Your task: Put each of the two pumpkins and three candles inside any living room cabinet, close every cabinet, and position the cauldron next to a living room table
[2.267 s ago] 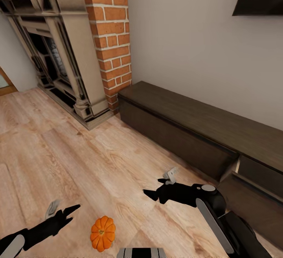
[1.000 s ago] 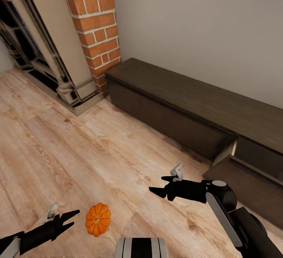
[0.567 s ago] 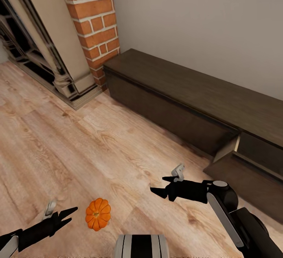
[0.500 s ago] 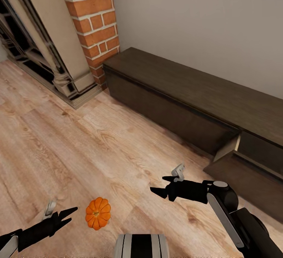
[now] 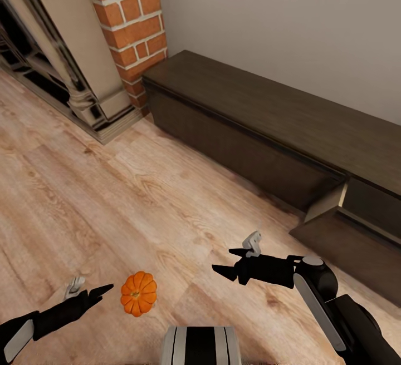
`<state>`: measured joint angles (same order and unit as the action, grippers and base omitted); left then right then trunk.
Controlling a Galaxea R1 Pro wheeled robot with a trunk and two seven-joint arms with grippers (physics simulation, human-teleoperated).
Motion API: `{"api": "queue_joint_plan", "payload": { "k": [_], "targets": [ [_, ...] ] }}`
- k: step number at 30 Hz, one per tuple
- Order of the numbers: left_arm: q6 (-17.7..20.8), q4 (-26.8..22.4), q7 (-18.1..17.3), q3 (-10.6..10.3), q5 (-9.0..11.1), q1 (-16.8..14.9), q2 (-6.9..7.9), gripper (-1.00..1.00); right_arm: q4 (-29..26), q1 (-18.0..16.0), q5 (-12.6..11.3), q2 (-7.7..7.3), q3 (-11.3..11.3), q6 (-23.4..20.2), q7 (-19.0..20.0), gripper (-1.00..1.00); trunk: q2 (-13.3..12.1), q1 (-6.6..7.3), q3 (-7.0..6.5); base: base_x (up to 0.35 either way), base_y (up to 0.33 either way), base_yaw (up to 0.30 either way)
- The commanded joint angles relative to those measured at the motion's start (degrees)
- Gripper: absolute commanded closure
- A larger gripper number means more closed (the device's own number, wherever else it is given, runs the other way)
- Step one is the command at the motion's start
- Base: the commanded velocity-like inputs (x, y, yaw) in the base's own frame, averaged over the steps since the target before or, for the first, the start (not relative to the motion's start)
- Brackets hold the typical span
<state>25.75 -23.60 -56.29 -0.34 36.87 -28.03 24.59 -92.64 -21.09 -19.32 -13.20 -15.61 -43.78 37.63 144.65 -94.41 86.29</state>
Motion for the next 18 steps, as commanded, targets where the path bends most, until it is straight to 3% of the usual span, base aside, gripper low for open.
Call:
{"api": "queue_joint_plan", "payload": {
  "k": [1, 18],
  "targets": [
    [-0.8, 0.3, 0.2, 0.0, -0.4, -0.3, -0.03, -1.00, 0.0, 0.0, 0.0, 0.01, 0.0, 0.0, 0.0, -1.00, 0.0, -0.02, 0.23, 0.000, 0.000, 0.000],
    [-2.2, 0.9, 0.2, 0.1, -0.9, -0.8, -0.17, -1.00, 0.0, 0.0, 0.0, -0.07, 0.0, 0.1, 0.1, -1.00, 0.2, -0.46, 4.00, 0.000, 0.000, 0.000]
  ]
}}
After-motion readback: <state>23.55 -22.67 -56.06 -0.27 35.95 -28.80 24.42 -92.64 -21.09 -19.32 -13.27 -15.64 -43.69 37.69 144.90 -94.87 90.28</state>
